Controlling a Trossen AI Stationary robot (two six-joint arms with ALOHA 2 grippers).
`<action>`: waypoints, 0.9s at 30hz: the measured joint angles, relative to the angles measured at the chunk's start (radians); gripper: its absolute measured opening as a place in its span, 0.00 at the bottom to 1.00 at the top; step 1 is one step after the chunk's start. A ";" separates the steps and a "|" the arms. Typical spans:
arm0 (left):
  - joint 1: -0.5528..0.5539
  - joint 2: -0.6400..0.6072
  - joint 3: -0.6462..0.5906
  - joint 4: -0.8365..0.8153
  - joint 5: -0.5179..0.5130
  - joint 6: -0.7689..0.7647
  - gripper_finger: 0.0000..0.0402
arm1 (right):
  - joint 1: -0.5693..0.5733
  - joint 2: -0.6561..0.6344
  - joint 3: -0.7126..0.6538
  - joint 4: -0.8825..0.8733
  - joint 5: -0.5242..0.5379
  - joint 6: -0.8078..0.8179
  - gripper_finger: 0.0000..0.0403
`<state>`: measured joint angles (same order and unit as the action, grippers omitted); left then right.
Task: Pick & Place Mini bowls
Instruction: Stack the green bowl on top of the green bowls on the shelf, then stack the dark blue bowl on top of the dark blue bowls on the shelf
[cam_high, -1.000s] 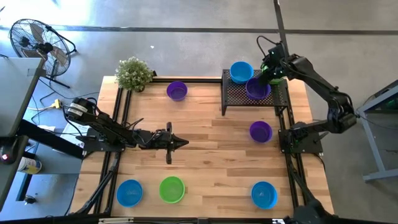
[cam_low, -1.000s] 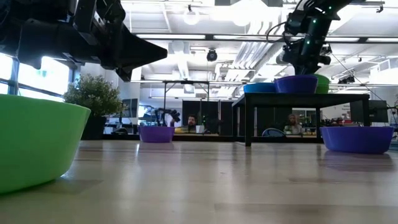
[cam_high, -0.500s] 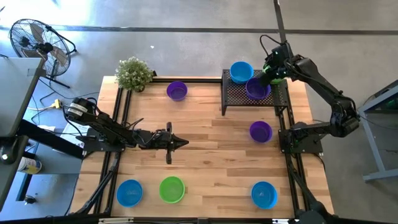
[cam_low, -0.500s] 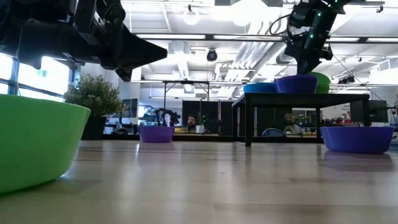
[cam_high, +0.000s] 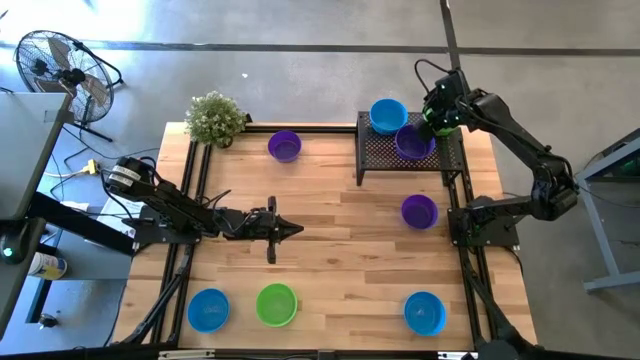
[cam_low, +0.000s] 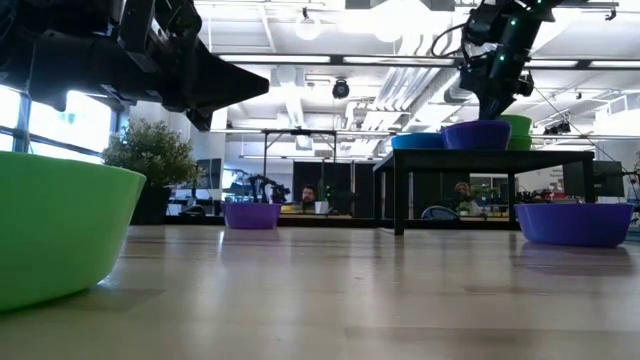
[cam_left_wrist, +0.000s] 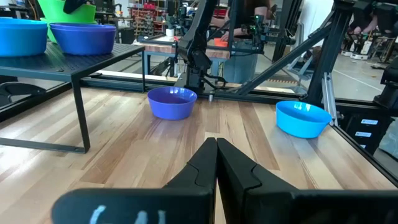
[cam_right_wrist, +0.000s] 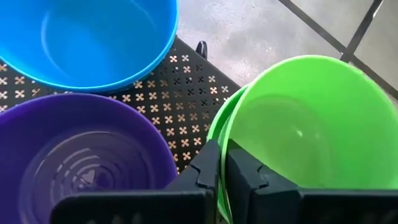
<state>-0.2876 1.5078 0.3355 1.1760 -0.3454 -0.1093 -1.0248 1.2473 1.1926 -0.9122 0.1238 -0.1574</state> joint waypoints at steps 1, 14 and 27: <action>0.000 0.000 0.000 0.000 0.000 0.000 0.00 | 0.000 0.000 0.000 -0.003 0.000 0.000 0.03; 0.000 0.000 0.000 0.000 0.000 0.000 0.00 | 0.000 0.001 0.000 -0.008 0.013 0.022 0.24; 0.000 0.000 0.000 -0.008 0.001 0.000 0.00 | 0.085 -0.138 -0.063 0.122 -0.082 0.026 0.06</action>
<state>-0.2877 1.5078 0.3355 1.1685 -0.3447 -0.1092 -0.9398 1.1093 1.1292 -0.7903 0.0416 -0.1311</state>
